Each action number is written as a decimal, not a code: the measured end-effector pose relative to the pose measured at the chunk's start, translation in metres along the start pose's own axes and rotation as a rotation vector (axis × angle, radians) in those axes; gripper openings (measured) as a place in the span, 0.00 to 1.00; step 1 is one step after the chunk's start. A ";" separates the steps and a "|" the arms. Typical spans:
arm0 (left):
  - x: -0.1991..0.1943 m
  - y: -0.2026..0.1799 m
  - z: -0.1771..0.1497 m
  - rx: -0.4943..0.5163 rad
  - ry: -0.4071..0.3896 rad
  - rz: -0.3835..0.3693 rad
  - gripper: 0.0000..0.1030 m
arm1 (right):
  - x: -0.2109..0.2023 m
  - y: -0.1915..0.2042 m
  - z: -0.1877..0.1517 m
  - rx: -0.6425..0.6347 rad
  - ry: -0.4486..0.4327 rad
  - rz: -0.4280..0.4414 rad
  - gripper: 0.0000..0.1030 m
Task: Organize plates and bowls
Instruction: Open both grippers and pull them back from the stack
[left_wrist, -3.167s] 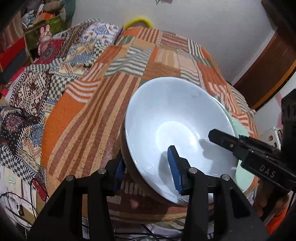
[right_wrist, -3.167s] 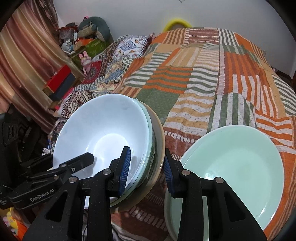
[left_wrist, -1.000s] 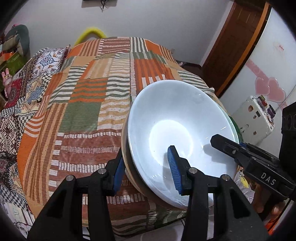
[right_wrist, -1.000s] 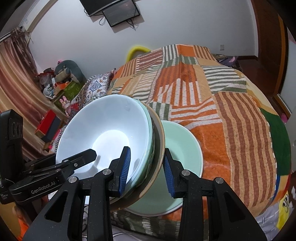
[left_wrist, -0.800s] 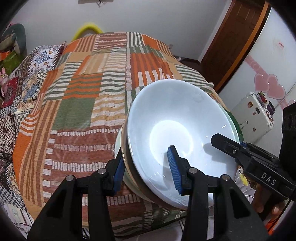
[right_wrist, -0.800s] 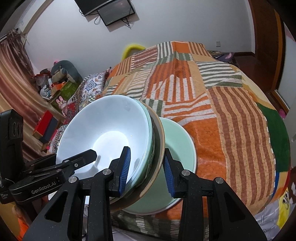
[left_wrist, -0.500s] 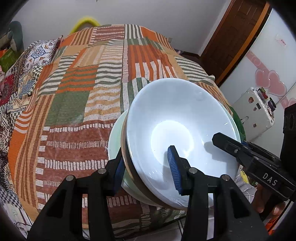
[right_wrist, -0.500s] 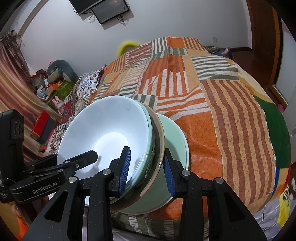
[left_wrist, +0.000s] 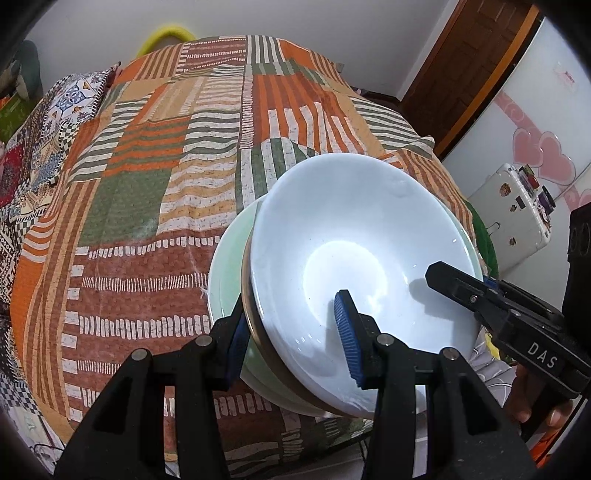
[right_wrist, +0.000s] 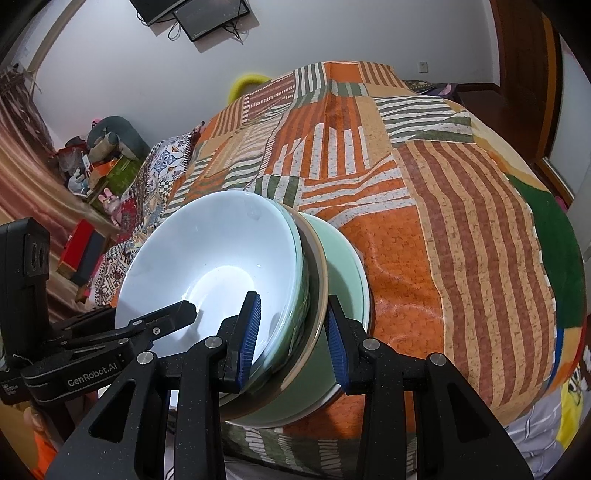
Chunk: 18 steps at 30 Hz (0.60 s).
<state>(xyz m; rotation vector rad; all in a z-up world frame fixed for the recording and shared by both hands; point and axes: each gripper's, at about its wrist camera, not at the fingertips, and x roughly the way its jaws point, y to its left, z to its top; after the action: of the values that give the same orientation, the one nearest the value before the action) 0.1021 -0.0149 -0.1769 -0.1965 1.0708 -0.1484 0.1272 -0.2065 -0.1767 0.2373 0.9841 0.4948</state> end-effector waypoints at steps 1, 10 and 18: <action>0.000 0.000 0.000 0.001 -0.001 -0.001 0.43 | 0.000 0.000 0.000 0.000 -0.001 0.000 0.31; 0.001 0.002 -0.003 0.003 -0.007 -0.021 0.43 | 0.003 -0.001 -0.004 -0.020 -0.005 -0.002 0.33; -0.012 0.005 -0.007 0.002 -0.039 -0.008 0.43 | 0.002 -0.002 -0.005 -0.027 -0.001 0.012 0.38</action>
<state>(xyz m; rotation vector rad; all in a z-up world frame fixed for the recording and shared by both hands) 0.0905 -0.0079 -0.1716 -0.2011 1.0315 -0.1519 0.1244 -0.2072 -0.1813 0.2197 0.9753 0.5185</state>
